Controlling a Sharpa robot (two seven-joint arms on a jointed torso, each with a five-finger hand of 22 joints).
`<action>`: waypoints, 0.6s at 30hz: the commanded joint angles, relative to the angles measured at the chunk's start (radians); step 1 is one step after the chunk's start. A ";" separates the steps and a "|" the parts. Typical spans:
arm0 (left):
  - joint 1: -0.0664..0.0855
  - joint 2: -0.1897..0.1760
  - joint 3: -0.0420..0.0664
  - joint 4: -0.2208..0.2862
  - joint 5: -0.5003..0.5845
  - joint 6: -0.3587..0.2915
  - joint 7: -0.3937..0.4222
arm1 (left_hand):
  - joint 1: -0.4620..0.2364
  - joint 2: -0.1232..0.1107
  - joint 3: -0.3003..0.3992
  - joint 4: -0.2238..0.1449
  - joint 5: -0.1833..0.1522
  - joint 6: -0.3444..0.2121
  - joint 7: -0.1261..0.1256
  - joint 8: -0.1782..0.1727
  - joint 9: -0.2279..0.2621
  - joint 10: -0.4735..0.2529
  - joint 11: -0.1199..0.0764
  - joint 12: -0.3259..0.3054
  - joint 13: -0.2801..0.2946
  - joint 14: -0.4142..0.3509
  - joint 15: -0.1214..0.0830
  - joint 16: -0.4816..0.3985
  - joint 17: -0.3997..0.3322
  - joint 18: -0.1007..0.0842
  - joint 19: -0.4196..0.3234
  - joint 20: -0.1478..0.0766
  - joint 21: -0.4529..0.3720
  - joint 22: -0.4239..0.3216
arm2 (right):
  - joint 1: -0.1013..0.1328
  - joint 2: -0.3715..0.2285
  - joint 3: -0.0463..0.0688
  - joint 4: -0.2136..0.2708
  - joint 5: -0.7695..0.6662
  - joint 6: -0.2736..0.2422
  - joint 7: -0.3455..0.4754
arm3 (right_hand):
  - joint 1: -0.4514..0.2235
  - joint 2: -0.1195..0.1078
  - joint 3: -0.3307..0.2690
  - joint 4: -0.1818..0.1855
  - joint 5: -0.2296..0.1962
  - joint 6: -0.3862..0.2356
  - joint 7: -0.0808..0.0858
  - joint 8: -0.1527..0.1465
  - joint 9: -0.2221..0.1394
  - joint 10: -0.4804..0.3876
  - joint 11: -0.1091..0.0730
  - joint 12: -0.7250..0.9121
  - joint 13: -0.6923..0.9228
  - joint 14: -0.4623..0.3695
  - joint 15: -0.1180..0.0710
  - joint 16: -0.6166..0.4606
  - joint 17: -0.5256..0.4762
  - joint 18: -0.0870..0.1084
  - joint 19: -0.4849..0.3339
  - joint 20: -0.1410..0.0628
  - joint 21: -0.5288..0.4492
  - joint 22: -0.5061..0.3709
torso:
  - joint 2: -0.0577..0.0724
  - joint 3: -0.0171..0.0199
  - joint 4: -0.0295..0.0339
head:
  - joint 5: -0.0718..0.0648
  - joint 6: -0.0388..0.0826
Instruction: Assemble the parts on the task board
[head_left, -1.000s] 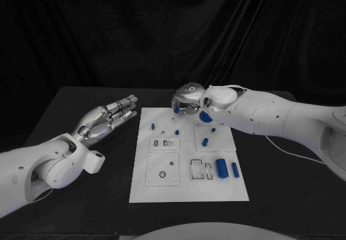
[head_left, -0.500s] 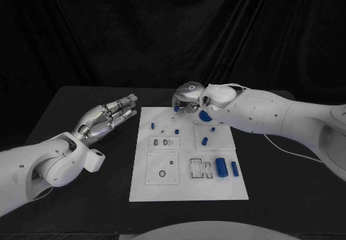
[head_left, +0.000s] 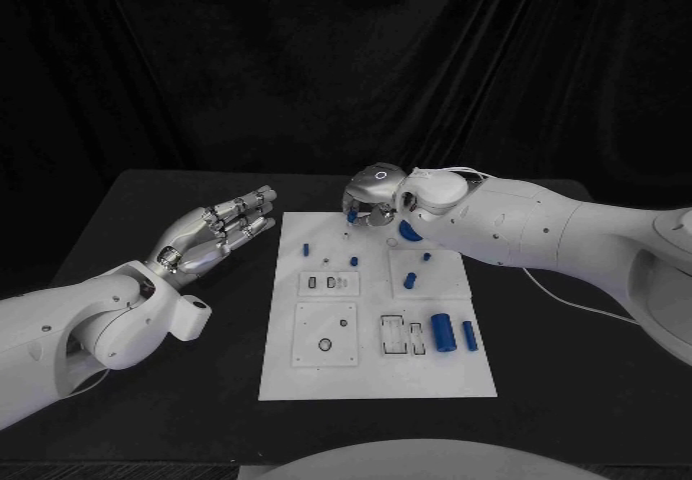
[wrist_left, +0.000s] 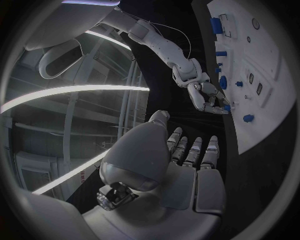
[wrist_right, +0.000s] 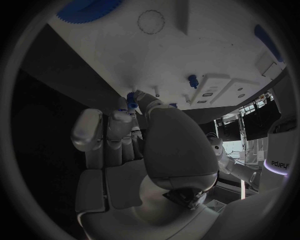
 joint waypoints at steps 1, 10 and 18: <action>0.002 0.004 0.001 -0.002 0.000 0.017 0.013 | 0.005 -0.009 0.010 0.000 0.006 0.004 0.001 0.006 0.001 -0.002 0.008 0.007 0.001 0.003 0.005 0.002 0.001 0.018 0.004 0.002 0.006 0.001 | -0.003 0.002 0.000 -0.003 -0.001 0.009 -0.016 | -0.002 0.003 0.006 0.002 0.000 -0.010 0.000 -0.005 0.000 -0.009 0.001 -0.006 0.000 -0.004 0.002 0.003 -0.001 -0.013 0.001 0.006 0.005 0.001 | -0.001 -0.0007 -0.0006 | 0.002 -0.004; 0.001 0.009 0.001 -0.008 0.000 0.024 0.011 | 0.005 -0.009 0.013 -0.001 0.006 0.005 0.003 0.006 0.001 0.000 0.010 0.008 0.002 0.005 0.006 0.004 0.001 0.018 0.006 0.004 0.007 0.002 | -0.004 0.003 0.000 -0.005 -0.001 0.020 -0.014 | -0.002 0.003 0.007 0.001 -0.003 -0.014 -0.001 -0.008 -0.001 -0.012 0.000 -0.006 0.000 -0.005 0.002 0.002 -0.001 -0.013 0.000 0.007 0.005 0.002 | -0.002 -0.0014 0.0003 | 0.001 -0.008; 0.001 0.014 0.001 -0.015 0.000 0.029 0.009 | 0.006 -0.008 0.015 -0.001 0.006 0.004 0.004 0.006 0.001 0.001 0.012 0.008 0.002 0.007 0.007 0.005 0.002 0.018 0.007 0.005 0.007 0.002 | -0.004 0.002 0.001 -0.005 -0.001 0.024 -0.021 | -0.013 -0.014 0.009 0.005 -0.012 -0.139 -0.049 -0.050 -0.032 -0.116 0.010 -0.012 -0.004 -0.016 0.009 -0.001 -0.002 -0.013 -0.009 0.012 0.004 0.010 | -0.003 -0.0012 -0.0010 | 0.001 -0.012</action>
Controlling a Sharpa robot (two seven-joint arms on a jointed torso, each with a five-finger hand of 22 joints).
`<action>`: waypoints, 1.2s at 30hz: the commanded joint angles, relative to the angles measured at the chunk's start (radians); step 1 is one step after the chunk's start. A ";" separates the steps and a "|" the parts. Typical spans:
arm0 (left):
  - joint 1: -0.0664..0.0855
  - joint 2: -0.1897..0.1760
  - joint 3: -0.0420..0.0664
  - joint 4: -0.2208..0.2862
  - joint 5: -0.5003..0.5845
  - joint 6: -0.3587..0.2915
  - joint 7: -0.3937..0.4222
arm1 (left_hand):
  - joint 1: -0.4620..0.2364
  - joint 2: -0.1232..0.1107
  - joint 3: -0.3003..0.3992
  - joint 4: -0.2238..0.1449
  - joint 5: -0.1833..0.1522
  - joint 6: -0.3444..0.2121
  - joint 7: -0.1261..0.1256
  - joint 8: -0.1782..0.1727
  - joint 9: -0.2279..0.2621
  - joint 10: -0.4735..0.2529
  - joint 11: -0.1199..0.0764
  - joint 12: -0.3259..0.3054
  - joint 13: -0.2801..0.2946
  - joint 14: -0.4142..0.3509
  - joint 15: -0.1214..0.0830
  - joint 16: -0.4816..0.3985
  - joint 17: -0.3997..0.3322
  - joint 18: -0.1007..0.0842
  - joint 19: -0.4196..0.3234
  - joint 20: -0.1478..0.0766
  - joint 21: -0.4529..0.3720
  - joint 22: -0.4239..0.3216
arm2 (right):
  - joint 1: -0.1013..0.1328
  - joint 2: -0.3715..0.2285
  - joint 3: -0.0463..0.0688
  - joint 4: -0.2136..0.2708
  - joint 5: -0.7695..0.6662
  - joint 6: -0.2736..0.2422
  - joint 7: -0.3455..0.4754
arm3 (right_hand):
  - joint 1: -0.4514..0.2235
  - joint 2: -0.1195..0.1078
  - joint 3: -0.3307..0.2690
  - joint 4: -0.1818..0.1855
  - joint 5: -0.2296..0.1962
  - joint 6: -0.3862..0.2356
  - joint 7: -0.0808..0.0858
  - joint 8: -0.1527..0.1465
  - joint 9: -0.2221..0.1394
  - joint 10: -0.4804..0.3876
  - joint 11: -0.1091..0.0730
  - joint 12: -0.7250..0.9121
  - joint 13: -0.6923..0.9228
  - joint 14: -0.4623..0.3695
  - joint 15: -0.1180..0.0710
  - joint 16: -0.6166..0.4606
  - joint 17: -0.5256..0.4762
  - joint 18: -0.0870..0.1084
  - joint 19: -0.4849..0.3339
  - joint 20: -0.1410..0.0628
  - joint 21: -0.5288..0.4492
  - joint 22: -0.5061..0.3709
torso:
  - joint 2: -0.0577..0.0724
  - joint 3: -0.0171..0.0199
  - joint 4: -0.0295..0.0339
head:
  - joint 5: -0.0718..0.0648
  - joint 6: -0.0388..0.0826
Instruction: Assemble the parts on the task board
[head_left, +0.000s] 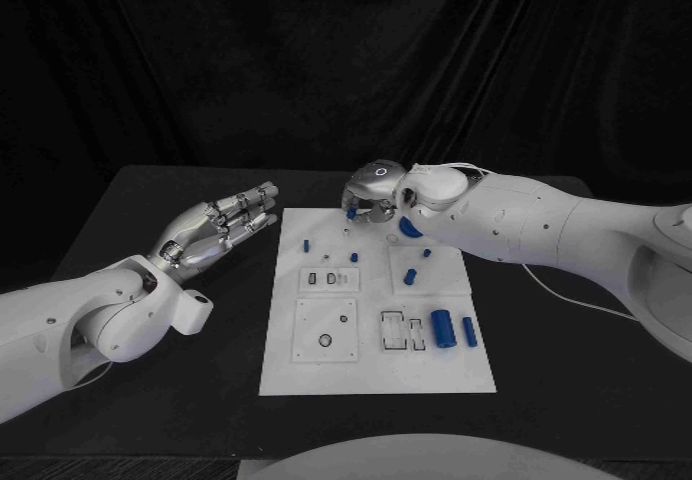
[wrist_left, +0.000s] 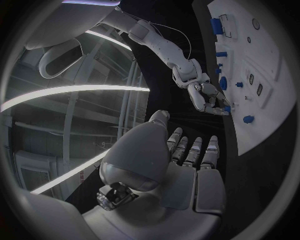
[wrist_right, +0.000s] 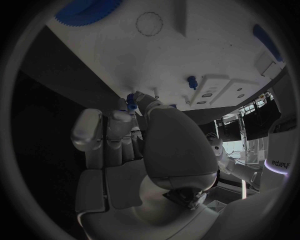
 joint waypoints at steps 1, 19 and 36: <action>0.001 0.003 0.001 -0.001 0.000 0.016 0.010 | 0.002 -0.005 0.007 0.002 0.006 0.004 0.004 0.006 0.001 0.001 0.005 0.004 0.001 0.003 0.003 0.005 0.002 0.018 0.004 0.001 0.003 0.001 | -0.003 0.000 0.000 -0.001 -0.001 0.010 -0.023 | -0.012 -0.013 0.005 0.002 -0.007 -0.077 -0.037 -0.016 -0.024 -0.070 0.007 -0.005 -0.003 -0.012 0.005 -0.001 -0.001 -0.012 -0.005 0.008 0.003 0.004 | -0.001 0.0001 -0.0009 | 0.000 -0.002; 0.001 0.009 0.001 -0.013 0.000 0.028 0.009 | 0.002 -0.005 0.008 0.002 0.006 0.001 0.004 0.005 0.001 0.000 0.005 0.003 0.001 0.003 0.004 0.005 0.002 0.018 0.003 0.001 0.003 0.001 | 0.010 -0.069 0.000 0.048 -0.001 -0.124 -0.098 | -0.046 0.023 -0.126 -0.036 -0.012 -0.335 -0.096 0.008 -0.100 -0.262 0.027 0.004 0.002 -0.025 0.018 -0.005 0.009 -0.009 -0.016 0.024 -0.010 0.025 | -0.002 0.0010 -0.0016 | 0.003 -0.018; -0.001 0.006 0.001 -0.017 0.000 0.040 -0.008 | 0.003 -0.004 0.010 0.001 0.007 0.002 0.004 0.005 0.001 -0.002 0.004 0.002 0.000 0.002 0.004 0.005 0.001 0.018 0.002 0.001 0.002 0.000 | 0.083 -0.349 0.000 0.350 0.002 -0.076 -0.201 | -0.067 0.019 -0.139 0.021 -0.061 -0.073 -0.022 0.024 -0.067 0.065 -0.028 0.412 0.231 -0.083 -0.017 -0.142 -0.161 0.020 -0.084 -0.012 -0.156 -0.074 | -0.011 -0.0004 -0.0098 | 0.008 -0.021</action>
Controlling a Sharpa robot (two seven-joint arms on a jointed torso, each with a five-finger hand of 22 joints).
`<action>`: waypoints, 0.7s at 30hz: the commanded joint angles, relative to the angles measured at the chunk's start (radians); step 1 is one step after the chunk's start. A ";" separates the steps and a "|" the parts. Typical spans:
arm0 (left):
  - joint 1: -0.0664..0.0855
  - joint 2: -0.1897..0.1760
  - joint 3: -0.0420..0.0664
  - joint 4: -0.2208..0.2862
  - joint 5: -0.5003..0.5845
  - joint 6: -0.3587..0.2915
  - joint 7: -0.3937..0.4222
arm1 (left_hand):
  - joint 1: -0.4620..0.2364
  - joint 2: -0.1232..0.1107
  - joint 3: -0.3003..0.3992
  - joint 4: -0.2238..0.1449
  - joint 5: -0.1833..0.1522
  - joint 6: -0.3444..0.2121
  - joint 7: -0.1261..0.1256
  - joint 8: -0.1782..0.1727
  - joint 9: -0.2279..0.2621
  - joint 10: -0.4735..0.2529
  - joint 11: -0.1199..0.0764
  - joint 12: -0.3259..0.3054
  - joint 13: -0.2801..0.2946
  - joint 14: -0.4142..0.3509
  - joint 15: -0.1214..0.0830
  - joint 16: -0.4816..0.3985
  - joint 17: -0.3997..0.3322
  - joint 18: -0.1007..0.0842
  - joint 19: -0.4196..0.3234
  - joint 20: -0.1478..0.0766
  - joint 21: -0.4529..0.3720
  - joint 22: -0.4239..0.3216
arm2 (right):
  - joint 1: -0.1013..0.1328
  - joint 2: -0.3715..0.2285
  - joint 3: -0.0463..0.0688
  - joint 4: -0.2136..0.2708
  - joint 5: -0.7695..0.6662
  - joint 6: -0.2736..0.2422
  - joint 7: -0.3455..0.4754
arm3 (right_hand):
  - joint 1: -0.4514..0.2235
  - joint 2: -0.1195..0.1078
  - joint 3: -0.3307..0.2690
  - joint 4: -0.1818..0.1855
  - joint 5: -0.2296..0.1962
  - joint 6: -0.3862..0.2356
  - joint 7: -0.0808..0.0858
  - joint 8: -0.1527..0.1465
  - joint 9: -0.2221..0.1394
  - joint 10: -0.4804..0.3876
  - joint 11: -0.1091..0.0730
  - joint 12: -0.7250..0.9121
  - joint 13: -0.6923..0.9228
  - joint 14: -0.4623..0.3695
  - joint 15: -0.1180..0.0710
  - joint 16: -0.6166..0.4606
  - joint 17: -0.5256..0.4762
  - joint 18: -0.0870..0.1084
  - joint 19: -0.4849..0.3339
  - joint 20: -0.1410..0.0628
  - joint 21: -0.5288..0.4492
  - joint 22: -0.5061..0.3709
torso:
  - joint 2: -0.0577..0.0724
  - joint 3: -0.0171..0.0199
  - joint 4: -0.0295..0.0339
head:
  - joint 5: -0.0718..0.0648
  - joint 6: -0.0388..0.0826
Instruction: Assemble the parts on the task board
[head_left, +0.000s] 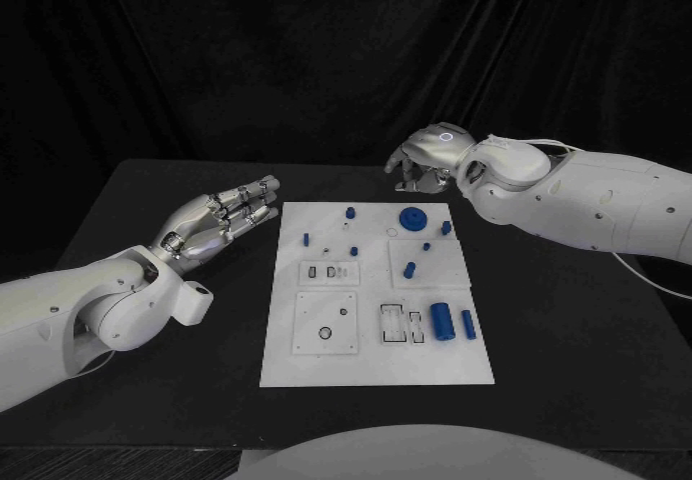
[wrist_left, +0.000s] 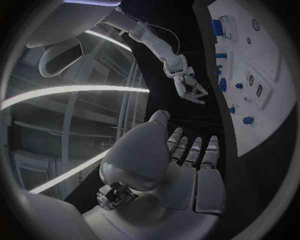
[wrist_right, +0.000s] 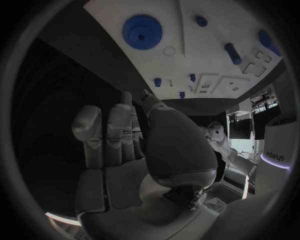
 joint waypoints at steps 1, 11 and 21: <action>-0.001 0.001 0.001 0.000 0.000 0.018 0.003 | 0.003 -0.004 0.005 0.001 0.006 0.002 0.004 0.005 0.001 -0.002 0.005 0.002 0.001 0.002 0.004 0.005 0.001 0.018 0.002 0.001 0.002 0.000 | 0.002 -0.025 0.000 0.023 0.008 0.034 -0.070 | -0.012 -0.008 -0.014 0.015 -0.011 0.004 -0.009 -0.015 0.000 -0.052 -0.009 0.161 0.135 -0.034 -0.004 -0.070 -0.087 0.023 -0.038 0.004 -0.087 -0.071 | -0.004 -0.0007 -0.0039 | 0.001 0.002; -0.002 0.012 0.001 -0.009 0.000 0.034 -0.008 | 0.005 -0.003 0.009 0.000 0.007 0.005 0.002 0.006 0.001 -0.003 0.003 0.002 0.001 0.001 0.003 0.004 0.000 0.018 0.000 0.000 0.000 -0.001 | -0.023 -0.062 0.000 0.035 0.078 0.079 -0.085 | -0.058 -0.010 -0.083 0.064 -0.031 -0.003 -0.016 -0.033 0.030 0.153 -0.038 1.067 1.151 0.069 -0.020 0.247 0.407 0.001 0.045 -0.020 0.005 0.073 | -0.012 -0.0015 -0.0065 | -0.001 0.004; -0.003 0.018 0.001 -0.015 0.000 0.049 -0.018 | 0.008 -0.002 0.015 -0.003 0.007 0.012 0.002 0.008 0.002 -0.003 0.002 0.002 0.001 -0.001 0.002 0.003 0.000 0.018 -0.002 -0.001 -0.001 -0.001 | -0.063 -0.038 0.000 -0.004 0.091 0.119 -0.086 | -0.088 -0.047 -0.087 0.152 -0.033 -0.043 -0.032 -0.041 0.035 0.369 -0.062 1.165 1.337 0.202 -0.032 0.548 0.960 -0.043 0.113 -0.030 0.211 0.289 | -0.013 -0.0025 -0.0094 | 0.001 -0.006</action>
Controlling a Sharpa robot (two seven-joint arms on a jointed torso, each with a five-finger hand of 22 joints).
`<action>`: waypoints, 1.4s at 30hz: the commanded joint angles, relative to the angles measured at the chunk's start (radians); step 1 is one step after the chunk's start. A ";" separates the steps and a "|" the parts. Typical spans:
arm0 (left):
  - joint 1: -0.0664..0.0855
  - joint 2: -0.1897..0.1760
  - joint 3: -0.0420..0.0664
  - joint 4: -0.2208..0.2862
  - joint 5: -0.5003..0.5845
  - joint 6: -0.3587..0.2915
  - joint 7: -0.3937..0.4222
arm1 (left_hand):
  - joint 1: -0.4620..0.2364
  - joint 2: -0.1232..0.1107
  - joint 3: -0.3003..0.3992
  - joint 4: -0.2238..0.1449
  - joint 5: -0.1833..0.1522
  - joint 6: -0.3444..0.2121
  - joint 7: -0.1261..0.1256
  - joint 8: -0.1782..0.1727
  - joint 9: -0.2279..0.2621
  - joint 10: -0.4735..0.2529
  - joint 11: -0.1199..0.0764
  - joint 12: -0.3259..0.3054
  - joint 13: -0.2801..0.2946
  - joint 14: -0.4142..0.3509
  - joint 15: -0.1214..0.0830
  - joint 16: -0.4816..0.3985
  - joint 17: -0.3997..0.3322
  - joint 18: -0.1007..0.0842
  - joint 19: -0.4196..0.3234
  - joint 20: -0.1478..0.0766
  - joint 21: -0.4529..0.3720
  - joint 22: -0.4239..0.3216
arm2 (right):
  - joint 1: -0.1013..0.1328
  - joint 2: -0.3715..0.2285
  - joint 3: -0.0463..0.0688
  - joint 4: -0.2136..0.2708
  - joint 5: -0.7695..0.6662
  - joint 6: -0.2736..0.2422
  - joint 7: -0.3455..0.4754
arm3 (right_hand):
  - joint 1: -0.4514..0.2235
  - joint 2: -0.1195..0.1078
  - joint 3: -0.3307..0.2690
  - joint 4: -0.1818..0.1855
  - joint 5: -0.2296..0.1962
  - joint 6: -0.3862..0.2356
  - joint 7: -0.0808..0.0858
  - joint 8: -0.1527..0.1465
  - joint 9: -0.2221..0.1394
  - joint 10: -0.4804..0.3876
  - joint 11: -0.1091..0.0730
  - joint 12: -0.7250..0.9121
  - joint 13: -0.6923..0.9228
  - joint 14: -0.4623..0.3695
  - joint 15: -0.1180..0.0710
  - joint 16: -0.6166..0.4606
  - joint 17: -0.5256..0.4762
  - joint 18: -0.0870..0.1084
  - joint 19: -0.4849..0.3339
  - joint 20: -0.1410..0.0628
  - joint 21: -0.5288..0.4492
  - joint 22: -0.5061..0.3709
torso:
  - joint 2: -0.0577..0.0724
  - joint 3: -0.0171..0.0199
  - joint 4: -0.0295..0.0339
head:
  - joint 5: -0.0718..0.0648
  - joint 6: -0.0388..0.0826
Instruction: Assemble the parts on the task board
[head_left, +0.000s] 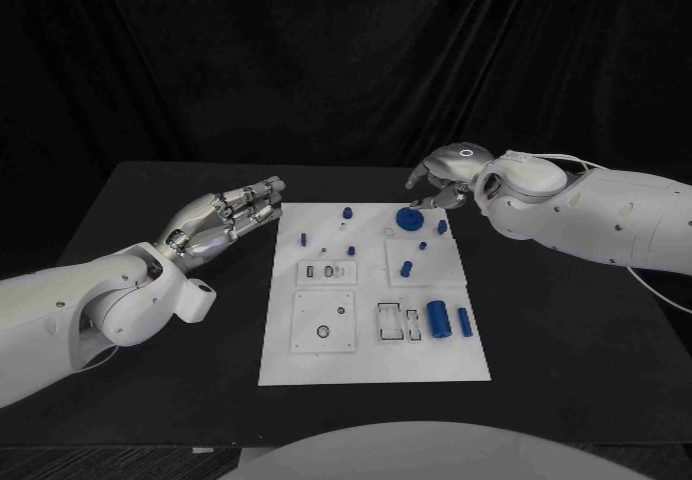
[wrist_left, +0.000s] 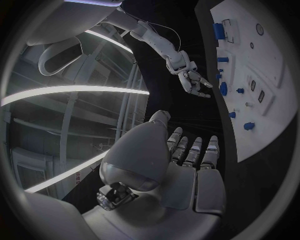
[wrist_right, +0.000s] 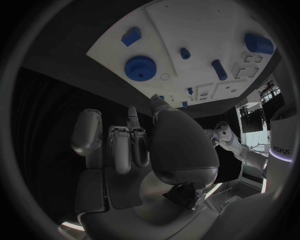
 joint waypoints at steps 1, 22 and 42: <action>-0.002 0.002 0.001 0.000 0.000 0.024 0.002 | 0.008 -0.002 0.007 0.000 0.003 0.005 0.002 0.004 0.001 -0.003 0.002 0.002 0.001 -0.001 0.002 0.003 0.000 0.018 -0.002 -0.001 -0.001 -0.001 | -0.011 0.009 0.000 -0.015 0.019 0.043 -0.024 | 0.001 -0.010 0.004 0.009 0.005 -0.012 -0.004 -0.002 -0.007 0.105 -0.012 0.003 0.263 0.108 -0.008 0.005 0.263 -0.026 0.039 -0.009 0.070 0.077 | 0.000 -0.0007 -0.0005 | 0.001 0.001; -0.003 0.007 0.001 -0.002 0.000 0.036 -0.003 | 0.010 -0.003 0.010 -0.002 0.004 0.005 0.002 0.004 0.001 -0.003 0.003 0.002 0.001 -0.002 0.001 0.003 0.000 0.018 -0.003 -0.002 -0.002 -0.002 | -0.041 0.054 0.000 -0.080 0.020 0.077 -0.027 | 0.026 0.001 0.017 -0.006 0.032 -0.013 0.022 -0.003 -0.014 0.105 -0.001 0.003 0.263 0.108 -0.004 0.005 0.263 -0.040 0.069 -0.010 0.125 0.130 | -0.001 -0.0004 0.0008 | -0.003 -0.007; -0.004 0.009 0.001 -0.006 0.000 0.046 -0.002 | 0.010 -0.004 0.012 -0.003 0.004 0.006 0.003 0.004 0.001 -0.003 0.004 0.002 0.001 0.000 0.002 0.004 0.000 0.018 -0.002 -0.002 -0.001 -0.002 | -0.058 0.081 0.000 -0.125 0.020 0.087 -0.021 | 0.054 0.015 0.024 -0.039 0.073 0.009 0.040 0.011 -0.008 0.105 0.017 0.003 0.263 0.108 0.011 0.005 0.263 -0.039 0.064 0.006 0.120 0.132 | -0.001 -0.0011 0.0000 | -0.005 -0.010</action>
